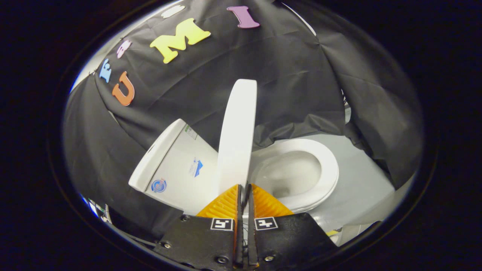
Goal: Open the toilet lid.
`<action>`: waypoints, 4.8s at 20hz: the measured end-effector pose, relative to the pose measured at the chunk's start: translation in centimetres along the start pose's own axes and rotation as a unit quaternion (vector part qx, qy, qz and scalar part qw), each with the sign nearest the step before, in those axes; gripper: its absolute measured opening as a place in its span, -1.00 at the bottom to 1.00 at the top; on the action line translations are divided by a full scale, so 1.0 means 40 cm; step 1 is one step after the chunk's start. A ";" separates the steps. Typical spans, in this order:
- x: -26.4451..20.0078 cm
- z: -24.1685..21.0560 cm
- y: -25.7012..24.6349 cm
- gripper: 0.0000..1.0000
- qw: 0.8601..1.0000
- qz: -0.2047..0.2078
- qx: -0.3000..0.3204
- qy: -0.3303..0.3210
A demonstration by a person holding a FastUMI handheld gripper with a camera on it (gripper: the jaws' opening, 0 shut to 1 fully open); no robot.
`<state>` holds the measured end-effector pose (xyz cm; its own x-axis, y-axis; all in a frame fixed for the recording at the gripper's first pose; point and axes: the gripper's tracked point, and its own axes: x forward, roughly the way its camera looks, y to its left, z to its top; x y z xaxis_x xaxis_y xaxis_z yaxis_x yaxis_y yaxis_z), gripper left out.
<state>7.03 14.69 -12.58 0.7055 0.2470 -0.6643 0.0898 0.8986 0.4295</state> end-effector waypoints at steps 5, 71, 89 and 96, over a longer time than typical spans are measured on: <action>-0.001 -0.003 0.050 -0.79 1.000 0.001 -0.018 -0.008; 0.038 -0.021 0.233 -0.73 0.966 -0.024 -0.259 -0.008; -0.175 0.148 0.111 0.53 0.967 0.036 -0.229 -0.103; -0.279 0.199 -0.018 0.55 0.953 0.030 -0.248 -0.172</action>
<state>4.68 8.41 -0.60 0.8957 0.2458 -0.3707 -0.2404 0.9687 0.0614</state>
